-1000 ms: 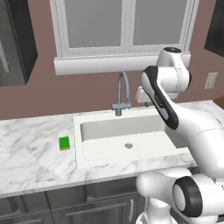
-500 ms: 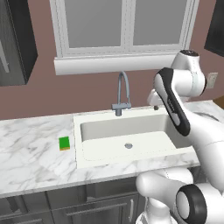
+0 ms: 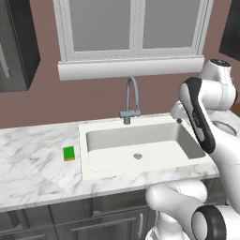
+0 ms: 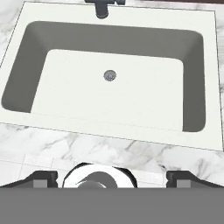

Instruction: Pick the pan and sponge and place them into the sink. Then turn on the water.

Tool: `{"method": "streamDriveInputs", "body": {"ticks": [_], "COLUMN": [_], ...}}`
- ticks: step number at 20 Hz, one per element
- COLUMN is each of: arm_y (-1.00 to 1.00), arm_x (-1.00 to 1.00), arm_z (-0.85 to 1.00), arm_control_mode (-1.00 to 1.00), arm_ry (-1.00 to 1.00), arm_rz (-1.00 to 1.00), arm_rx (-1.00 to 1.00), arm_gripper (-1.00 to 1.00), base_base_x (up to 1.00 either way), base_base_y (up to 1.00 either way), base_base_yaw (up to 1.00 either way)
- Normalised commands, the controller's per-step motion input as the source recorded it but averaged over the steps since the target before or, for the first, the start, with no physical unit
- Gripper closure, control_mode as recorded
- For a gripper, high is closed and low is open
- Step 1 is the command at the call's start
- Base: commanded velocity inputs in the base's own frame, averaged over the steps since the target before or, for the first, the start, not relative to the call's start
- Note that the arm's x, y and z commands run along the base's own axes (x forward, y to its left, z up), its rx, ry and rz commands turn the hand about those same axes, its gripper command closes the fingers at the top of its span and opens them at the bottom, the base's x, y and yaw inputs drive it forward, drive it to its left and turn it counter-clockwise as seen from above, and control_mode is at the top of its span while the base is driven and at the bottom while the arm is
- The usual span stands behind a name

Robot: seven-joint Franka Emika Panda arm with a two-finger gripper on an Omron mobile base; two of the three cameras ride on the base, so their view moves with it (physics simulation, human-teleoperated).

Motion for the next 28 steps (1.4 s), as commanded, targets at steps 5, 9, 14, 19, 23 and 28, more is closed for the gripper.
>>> {"method": "streamDriveInputs", "body": {"ticks": [5, 9, 14, 19, 23, 28], "arm_y": [-0.35, -0.37, -0.43, -0.45, -0.45, -0.39], "arm_x": [-0.18, -0.12, -0.06, -0.08, -0.08, -0.01], "arm_z": [-0.12, -0.15, -0.16, -0.17, -0.22, -0.23], "arm_control_mode": [-1.00, -1.00, -1.00, -1.00, -1.00, -1.00], "arm_ry": [0.00, 0.00, 0.01, 0.00, 0.00, 0.00], "arm_rz": [0.01, 0.00, -0.01, 0.00, 0.00, 0.01], "arm_rx": [0.00, 0.00, 0.00, 0.00, 0.00, 0.00], "arm_gripper": [-1.00, -1.00, -1.00, -1.00, -1.00, -1.00], "base_base_x": [0.00, 0.00, 0.00, 0.00, 0.00, 0.00], "base_base_y": [0.00, 0.00, 0.00, 0.00, 0.00, 0.00], "base_base_yaw": [0.00, 0.00, 0.00, 0.00, 0.00, 0.00]}}
